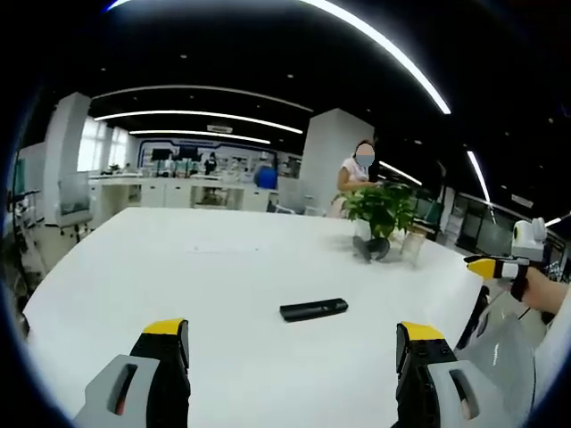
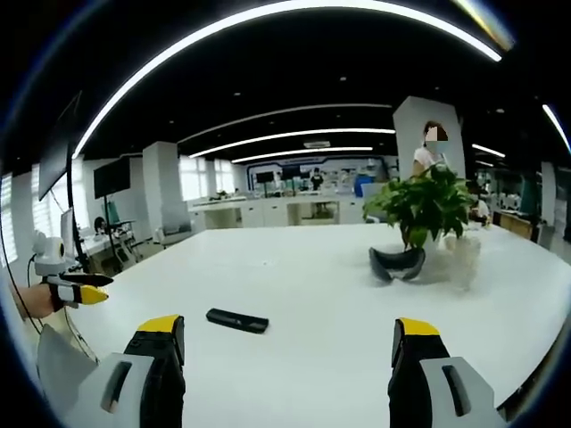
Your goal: Press the specified remote control buttons in sequence, fully releasing each button before pressing the next.
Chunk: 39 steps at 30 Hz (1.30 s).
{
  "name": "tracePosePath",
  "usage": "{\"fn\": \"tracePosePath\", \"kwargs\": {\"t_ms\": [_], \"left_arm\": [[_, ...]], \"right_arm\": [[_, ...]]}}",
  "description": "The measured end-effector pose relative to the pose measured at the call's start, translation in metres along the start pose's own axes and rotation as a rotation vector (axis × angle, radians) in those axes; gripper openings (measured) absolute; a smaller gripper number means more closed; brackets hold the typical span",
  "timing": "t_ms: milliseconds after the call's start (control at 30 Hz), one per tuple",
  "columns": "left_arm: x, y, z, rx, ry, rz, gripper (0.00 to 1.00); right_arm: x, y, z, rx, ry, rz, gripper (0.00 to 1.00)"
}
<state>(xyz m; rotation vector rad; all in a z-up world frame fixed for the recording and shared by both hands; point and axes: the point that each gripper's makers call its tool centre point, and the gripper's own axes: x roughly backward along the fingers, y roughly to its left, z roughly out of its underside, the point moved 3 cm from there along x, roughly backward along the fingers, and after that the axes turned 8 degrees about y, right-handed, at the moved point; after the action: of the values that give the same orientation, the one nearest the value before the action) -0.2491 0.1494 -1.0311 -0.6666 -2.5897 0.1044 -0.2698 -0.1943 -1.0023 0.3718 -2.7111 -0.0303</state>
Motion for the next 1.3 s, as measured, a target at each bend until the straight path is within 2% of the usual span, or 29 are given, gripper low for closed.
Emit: {"fn": "tracePosePath", "kwargs": {"t_ms": [133,200,267,367,467,500,600,700,733,833,933,967,1100,1300], "left_arm": [[-0.004,-0.002,-0.002,-0.021,0.013,0.013,0.99],[-0.007,-0.002,0.000,-0.017,0.025,0.024,0.99],[-0.009,-0.004,0.004,0.009,0.049,0.050,0.99],[-0.009,-0.005,0.008,0.001,0.066,0.059,0.99],[-0.011,-0.004,0.011,0.008,0.075,0.069,0.99],[-0.012,-0.004,0.011,0.011,0.074,0.072,0.99],[-0.024,-0.011,0.011,0.060,0.076,0.147,0.99],[-0.036,-0.013,0.018,0.053,0.149,0.201,0.99],[-0.041,-0.013,0.020,0.041,0.178,0.213,0.99],[-0.051,-0.011,0.021,0.014,0.205,0.230,0.99],[-0.061,-0.011,0.027,-0.030,0.270,0.273,0.99],[-0.064,-0.010,0.031,-0.047,0.309,0.287,0.99],[-0.076,-0.003,0.037,-0.140,0.378,0.287,0.99],[-0.098,0.003,0.032,-0.288,0.453,0.311,0.99]], "right_arm": [[0.000,0.000,-0.002,-0.010,-0.008,0.010,0.96],[0.000,-0.005,0.006,0.009,0.042,0.054,0.96],[-0.001,-0.005,0.008,0.000,0.046,0.055,0.95],[0.002,-0.006,0.010,-0.040,0.040,0.050,0.95],[0.004,-0.006,0.011,-0.029,0.048,0.057,0.95],[0.004,-0.008,0.014,-0.010,0.081,0.070,0.94],[0.004,-0.010,0.025,0.001,0.156,0.078,0.93],[0.004,-0.010,0.030,-0.016,0.173,0.069,0.92],[0.005,-0.009,0.031,-0.021,0.175,0.065,0.92],[0.006,-0.007,0.032,-0.024,0.181,0.054,0.91],[0.005,-0.005,0.034,-0.023,0.193,0.042,0.89],[0.005,-0.004,0.035,-0.024,0.200,0.041,0.88],[0.003,-0.002,0.043,-0.030,0.243,0.042,0.87],[0.004,0.003,0.045,-0.033,0.251,0.025,0.86]]}}
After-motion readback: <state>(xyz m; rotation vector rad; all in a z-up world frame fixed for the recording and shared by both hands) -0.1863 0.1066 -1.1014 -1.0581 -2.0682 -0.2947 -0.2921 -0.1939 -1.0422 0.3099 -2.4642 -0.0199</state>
